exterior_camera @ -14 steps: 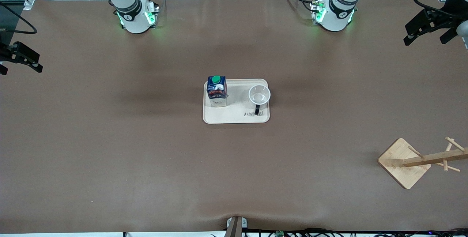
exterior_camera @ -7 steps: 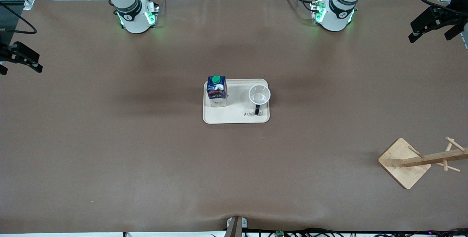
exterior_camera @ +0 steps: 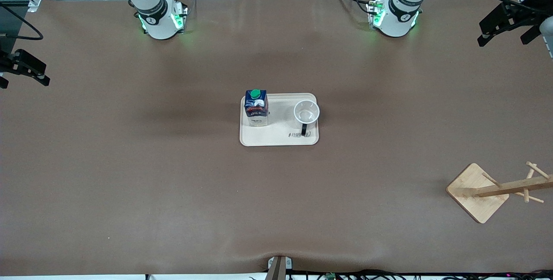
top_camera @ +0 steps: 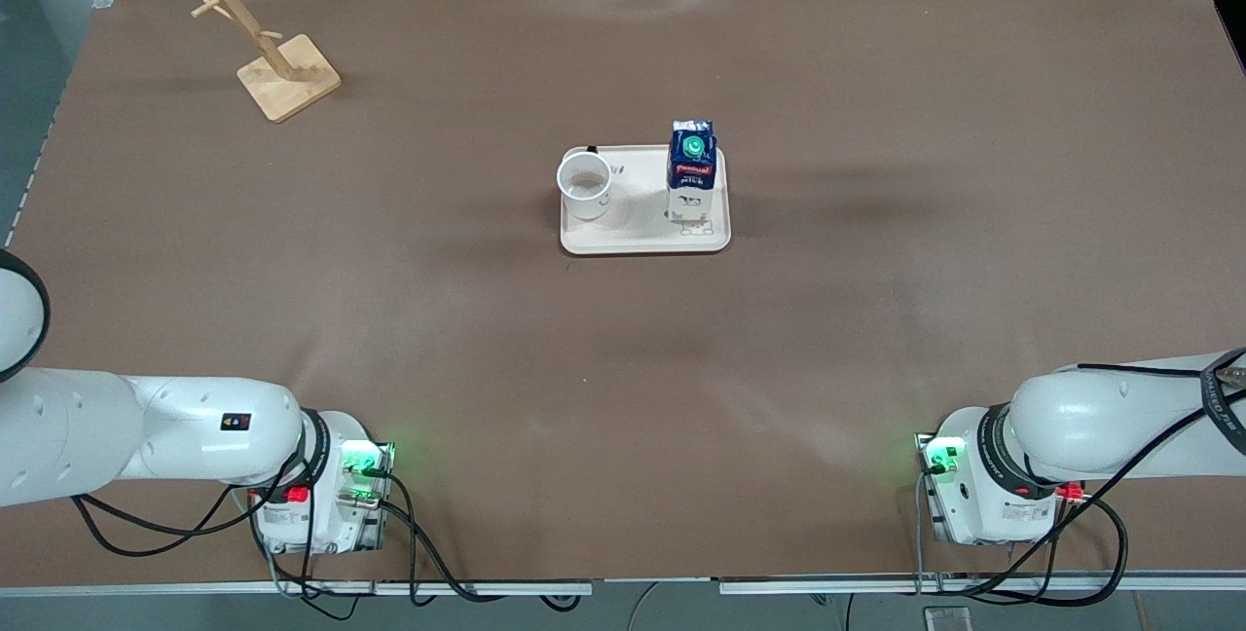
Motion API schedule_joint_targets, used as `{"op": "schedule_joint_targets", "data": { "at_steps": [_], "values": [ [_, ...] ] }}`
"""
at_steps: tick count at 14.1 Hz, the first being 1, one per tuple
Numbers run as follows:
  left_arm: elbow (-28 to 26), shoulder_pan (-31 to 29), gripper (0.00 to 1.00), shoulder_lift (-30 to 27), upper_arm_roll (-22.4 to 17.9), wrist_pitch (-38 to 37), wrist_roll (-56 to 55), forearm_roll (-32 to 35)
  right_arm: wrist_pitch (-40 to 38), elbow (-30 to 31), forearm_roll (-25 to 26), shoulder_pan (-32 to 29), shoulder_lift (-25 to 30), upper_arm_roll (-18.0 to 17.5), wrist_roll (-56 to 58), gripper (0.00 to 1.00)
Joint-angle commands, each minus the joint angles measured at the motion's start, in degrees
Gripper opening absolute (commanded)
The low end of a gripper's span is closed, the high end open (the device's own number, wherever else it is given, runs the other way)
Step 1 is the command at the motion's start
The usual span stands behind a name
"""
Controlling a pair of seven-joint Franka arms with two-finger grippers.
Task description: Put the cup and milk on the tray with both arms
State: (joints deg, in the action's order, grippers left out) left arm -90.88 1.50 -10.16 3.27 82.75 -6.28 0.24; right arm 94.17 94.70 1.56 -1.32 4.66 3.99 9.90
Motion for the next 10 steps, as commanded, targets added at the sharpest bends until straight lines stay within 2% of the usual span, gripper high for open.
{"op": "schedule_joint_targets", "data": {
  "at_steps": [1,10],
  "values": [
    [-0.79,-0.27,1.00,-1.00,0.34,0.48,0.39,0.03,-0.13,-0.57,-0.24,0.00,0.26,-0.21,0.12,1.00],
    [0.79,-0.36,1.00,0.40,0.25,0.66,1.27,-0.59,-0.13,-0.57,-0.24,0.62,0.26,-0.47,0.03,1.00]
  ]
}}
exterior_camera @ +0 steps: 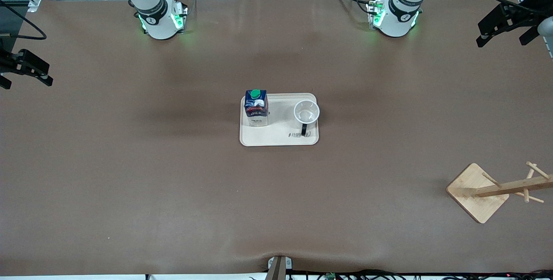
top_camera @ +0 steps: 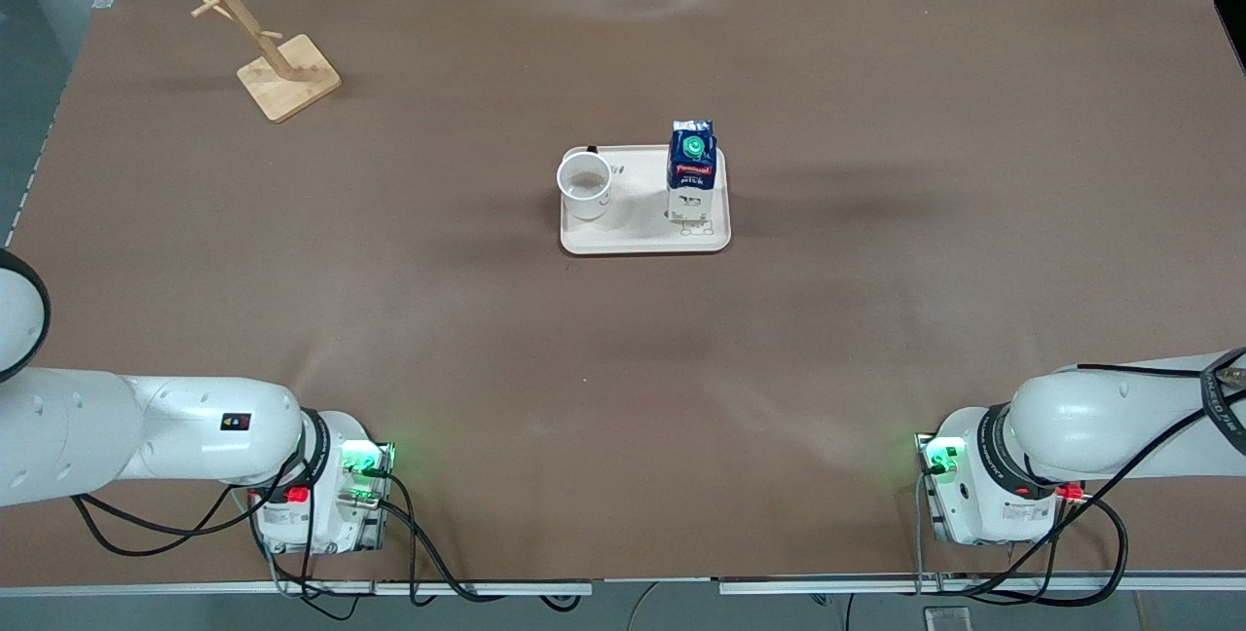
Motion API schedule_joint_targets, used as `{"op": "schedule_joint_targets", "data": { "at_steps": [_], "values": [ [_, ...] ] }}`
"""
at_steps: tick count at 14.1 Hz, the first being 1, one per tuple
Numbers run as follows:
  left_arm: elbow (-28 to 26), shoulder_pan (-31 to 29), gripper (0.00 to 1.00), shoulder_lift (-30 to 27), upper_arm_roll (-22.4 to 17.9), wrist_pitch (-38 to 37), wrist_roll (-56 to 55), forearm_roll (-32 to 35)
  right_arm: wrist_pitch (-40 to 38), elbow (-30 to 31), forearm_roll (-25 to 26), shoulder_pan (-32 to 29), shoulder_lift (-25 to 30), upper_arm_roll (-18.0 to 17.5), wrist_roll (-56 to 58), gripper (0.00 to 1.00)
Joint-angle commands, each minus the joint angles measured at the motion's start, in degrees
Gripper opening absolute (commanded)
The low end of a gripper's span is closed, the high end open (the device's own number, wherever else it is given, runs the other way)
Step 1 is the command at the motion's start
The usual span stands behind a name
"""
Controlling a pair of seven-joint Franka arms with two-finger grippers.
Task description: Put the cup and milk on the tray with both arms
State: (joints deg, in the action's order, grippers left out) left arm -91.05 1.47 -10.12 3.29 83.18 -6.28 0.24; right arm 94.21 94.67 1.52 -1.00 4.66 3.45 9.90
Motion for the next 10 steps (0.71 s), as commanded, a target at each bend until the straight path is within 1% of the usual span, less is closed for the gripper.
{"op": "schedule_joint_targets", "data": {
  "at_steps": [1,10],
  "values": [
    [1.13,-0.42,1.00,0.71,0.14,0.23,1.35,-0.59,-0.08,-0.54,-0.20,0.30,0.17,0.07,0.03,1.00],
    [1.93,-0.07,1.00,1.77,0.22,0.14,1.35,-0.59,-0.08,-0.45,-0.20,-0.23,0.08,0.24,0.21,1.00]
  ]
}}
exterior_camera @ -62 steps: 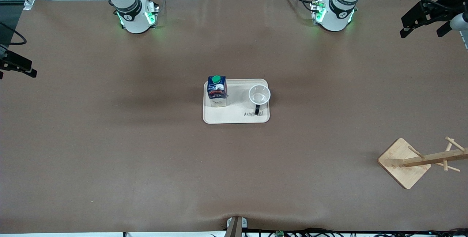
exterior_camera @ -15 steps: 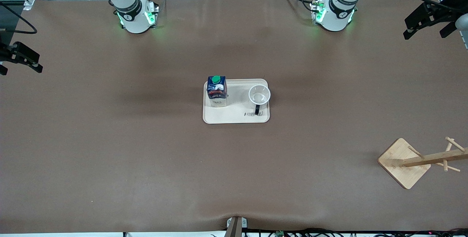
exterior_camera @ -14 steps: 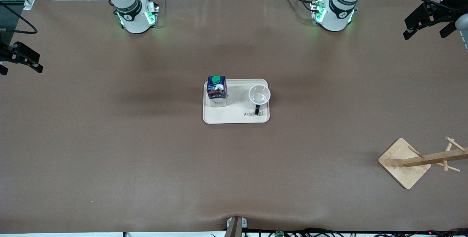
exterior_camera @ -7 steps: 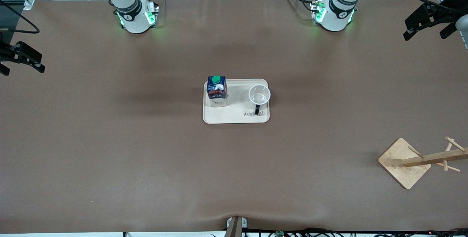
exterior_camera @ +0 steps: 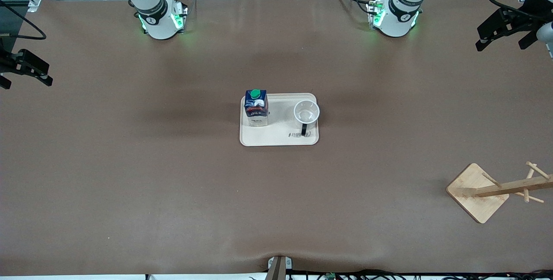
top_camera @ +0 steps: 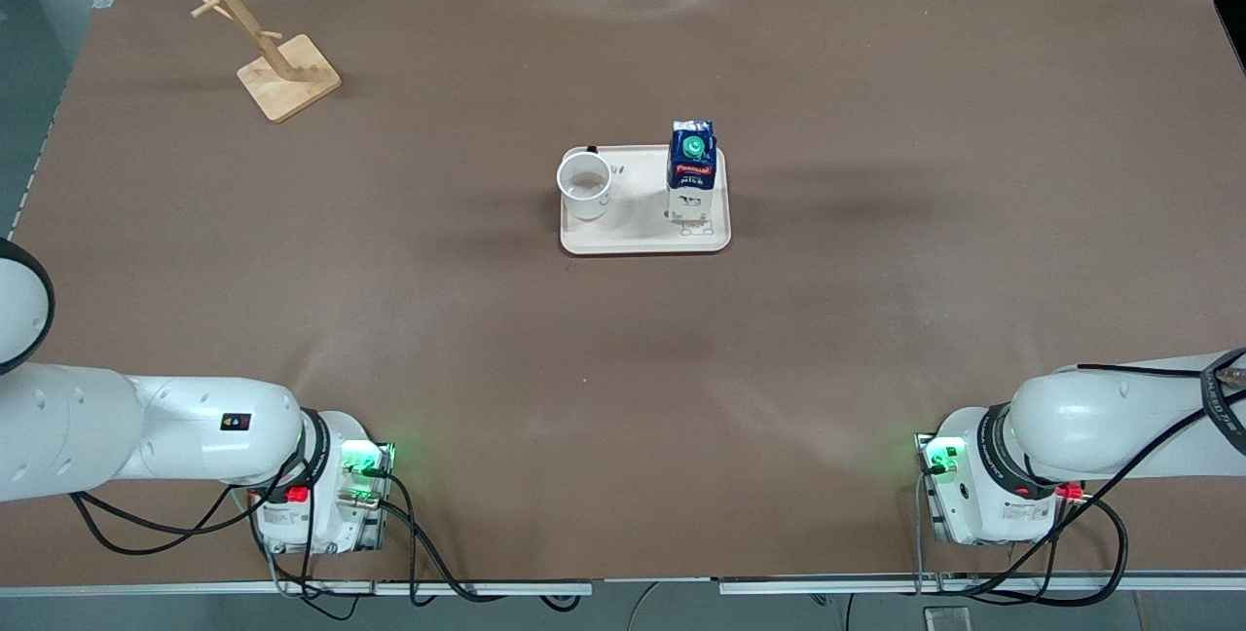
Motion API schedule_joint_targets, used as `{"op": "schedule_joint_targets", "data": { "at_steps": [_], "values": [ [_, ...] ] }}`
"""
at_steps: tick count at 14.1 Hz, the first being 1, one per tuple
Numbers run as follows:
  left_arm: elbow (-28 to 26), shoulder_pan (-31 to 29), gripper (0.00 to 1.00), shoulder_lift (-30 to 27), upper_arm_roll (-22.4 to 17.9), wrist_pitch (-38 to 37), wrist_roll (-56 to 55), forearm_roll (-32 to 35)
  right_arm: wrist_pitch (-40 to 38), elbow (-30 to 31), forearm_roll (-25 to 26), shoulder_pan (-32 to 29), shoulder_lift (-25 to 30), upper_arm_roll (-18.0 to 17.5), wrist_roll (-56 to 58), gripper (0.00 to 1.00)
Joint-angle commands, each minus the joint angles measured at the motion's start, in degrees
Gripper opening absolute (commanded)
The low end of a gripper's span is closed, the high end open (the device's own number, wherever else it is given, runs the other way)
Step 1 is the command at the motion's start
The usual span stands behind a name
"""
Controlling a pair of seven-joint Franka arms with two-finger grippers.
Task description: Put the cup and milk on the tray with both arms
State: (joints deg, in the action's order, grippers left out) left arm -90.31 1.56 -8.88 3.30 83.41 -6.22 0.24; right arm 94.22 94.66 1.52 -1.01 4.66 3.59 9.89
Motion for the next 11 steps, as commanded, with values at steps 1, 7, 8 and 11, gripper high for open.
{"op": "schedule_joint_targets", "data": {
  "at_steps": [1,7,8,11],
  "values": [
    [1.19,-0.24,1.00,0.62,0.22,-0.09,1.22,-0.59,0.26,-0.53,-0.20,-0.14,-0.35,0.10,0.13,1.00],
    [1.36,-0.07,1.00,1.06,0.22,-0.09,0.42,-0.59,1.05,-1.76,-0.12,-0.22,-2.02,0.10,0.12,1.00],
    [1.63,-0.07,1.00,1.06,0.22,-0.09,0.51,-0.59,0.62,-1.76,-0.12,-0.40,-1.94,0.10,0.12,1.00],
    [1.63,-0.24,1.00,1.06,0.22,-0.09,0.60,-0.59,0.61,-1.85,-0.12,-0.66,-1.94,0.27,0.30,1.00]
  ]
}}
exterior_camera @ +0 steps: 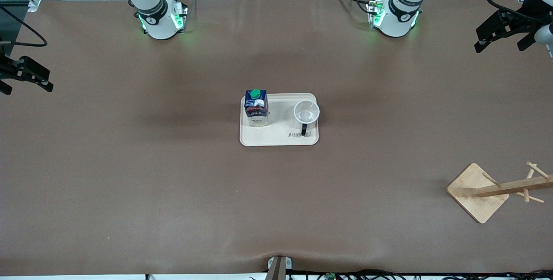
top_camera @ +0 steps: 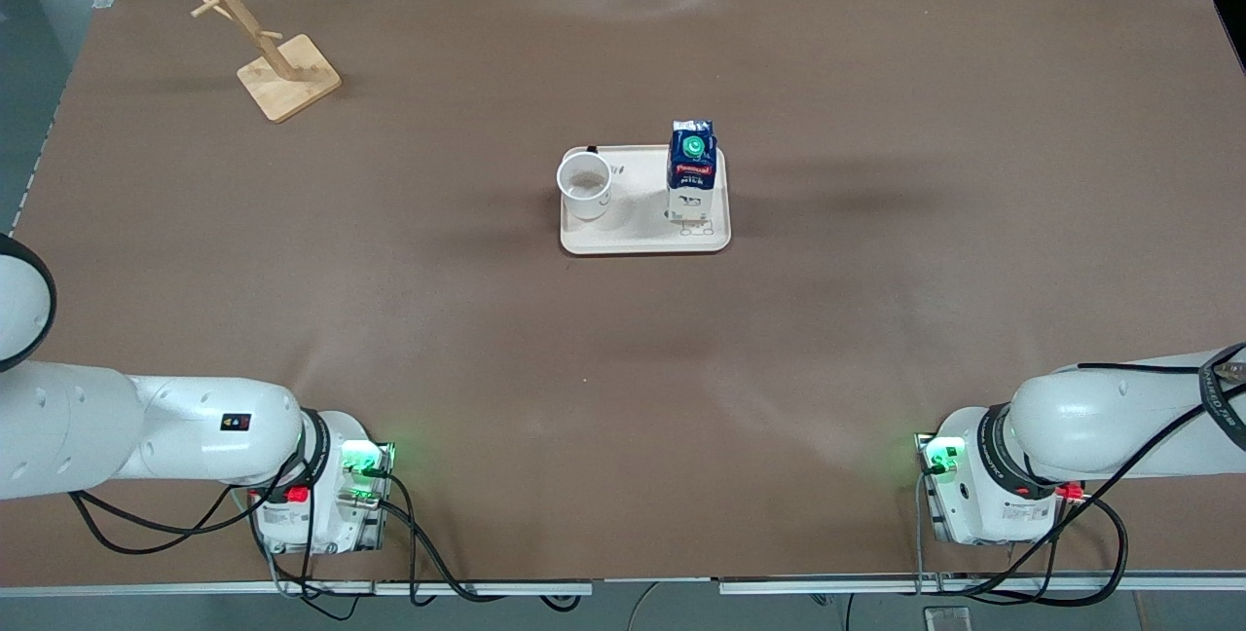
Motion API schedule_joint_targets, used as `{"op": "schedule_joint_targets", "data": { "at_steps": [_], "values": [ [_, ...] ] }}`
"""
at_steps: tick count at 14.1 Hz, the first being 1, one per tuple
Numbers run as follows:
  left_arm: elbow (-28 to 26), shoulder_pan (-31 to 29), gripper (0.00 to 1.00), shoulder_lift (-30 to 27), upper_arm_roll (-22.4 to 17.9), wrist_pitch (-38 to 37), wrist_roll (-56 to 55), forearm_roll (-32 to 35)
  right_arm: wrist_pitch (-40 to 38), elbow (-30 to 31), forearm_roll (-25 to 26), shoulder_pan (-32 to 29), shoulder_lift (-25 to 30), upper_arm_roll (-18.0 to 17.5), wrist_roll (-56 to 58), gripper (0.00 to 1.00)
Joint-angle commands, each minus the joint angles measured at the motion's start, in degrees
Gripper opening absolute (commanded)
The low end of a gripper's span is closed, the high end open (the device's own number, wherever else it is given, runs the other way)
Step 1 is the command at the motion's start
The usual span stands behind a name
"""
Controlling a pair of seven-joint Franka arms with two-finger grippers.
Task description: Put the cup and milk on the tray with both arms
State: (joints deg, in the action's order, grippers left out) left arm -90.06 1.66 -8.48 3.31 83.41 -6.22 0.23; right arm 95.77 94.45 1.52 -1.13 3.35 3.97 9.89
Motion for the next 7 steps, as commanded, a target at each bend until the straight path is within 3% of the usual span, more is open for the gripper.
{"op": "schedule_joint_targets", "data": {
  "at_steps": [1,7],
  "values": [
    [1.38,-0.34,1.00,0.66,0.20,-0.09,0.60,-0.58,-1.02,-1.72,-0.12,-0.62,-0.62,-0.01,0.30,1.00],
    [1.47,-0.34,1.00,0.57,0.20,-0.18,0.51,-0.59,-2.16,-4.10,-0.12,-2.11,-0.36,-0.01,0.13,1.00]
  ]
}}
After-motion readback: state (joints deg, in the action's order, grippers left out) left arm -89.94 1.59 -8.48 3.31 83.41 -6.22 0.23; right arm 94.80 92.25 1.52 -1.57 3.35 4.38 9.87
